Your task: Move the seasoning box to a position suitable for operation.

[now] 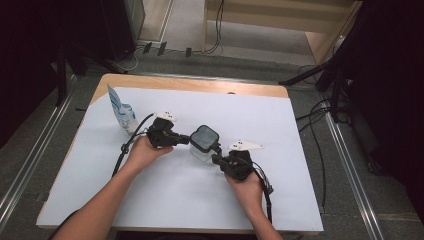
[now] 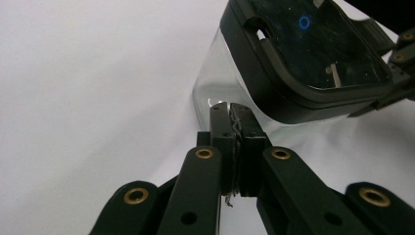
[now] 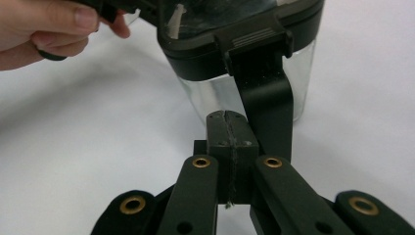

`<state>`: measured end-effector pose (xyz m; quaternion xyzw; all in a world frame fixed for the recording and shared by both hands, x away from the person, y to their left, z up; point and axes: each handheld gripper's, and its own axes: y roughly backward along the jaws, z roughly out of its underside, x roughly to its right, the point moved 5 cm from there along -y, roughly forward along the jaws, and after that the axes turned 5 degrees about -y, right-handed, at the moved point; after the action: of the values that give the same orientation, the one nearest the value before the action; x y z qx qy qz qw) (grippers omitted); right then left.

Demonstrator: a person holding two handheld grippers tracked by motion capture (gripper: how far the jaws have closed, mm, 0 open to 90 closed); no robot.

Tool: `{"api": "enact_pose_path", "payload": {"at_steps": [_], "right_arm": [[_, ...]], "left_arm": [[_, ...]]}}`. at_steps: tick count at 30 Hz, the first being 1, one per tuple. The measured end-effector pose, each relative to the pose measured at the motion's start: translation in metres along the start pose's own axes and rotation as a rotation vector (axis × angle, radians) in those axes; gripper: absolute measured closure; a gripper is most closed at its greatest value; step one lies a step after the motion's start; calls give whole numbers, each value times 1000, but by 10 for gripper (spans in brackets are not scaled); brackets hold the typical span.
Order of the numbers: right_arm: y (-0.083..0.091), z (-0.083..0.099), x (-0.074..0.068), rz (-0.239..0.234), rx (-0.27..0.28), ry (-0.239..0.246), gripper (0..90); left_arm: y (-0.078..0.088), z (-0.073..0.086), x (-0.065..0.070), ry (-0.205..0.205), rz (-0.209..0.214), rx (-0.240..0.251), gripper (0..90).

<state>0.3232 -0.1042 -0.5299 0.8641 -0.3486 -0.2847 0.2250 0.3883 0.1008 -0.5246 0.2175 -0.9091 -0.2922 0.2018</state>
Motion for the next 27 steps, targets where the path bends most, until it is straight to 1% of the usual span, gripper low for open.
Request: {"api": "enact_pose_path", "payload": {"at_steps": [1,3,7,9,10,13,14,19,20,23,27], "right_arm": [[0,0,0,0,0,0,900],[0,-1,5,4,4,-11,900],[0,-2,9,18,6,-12,900],[0,-3,12,25,9,-15,900],[0,-4,15,32,11,-28,900],[1,-6,20,45,16,-32,900],[1,-6,22,47,19,-29,900],[1,-9,27,56,28,-42,900],[1,-9,27,56,28,-42,900],[0,-11,30,61,29,-49,900],[-1,-13,33,66,30,-55,900]], "left_arm": [[-1,0,1,2,4,0,896],[-1,0,3,-7,8,-4,894],[-2,-1,5,-5,9,-9,900],[-2,0,6,-2,18,-12,900],[-3,0,7,-5,20,-14,900],[-5,-1,10,-10,25,-19,900],[-6,-1,12,-11,34,-21,900],[-7,-1,15,-15,38,-24,900],[-7,-1,15,-13,46,-25,900],[-8,-1,17,-10,42,-24,900],[-8,-1,20,-16,42,-34,900]]}}
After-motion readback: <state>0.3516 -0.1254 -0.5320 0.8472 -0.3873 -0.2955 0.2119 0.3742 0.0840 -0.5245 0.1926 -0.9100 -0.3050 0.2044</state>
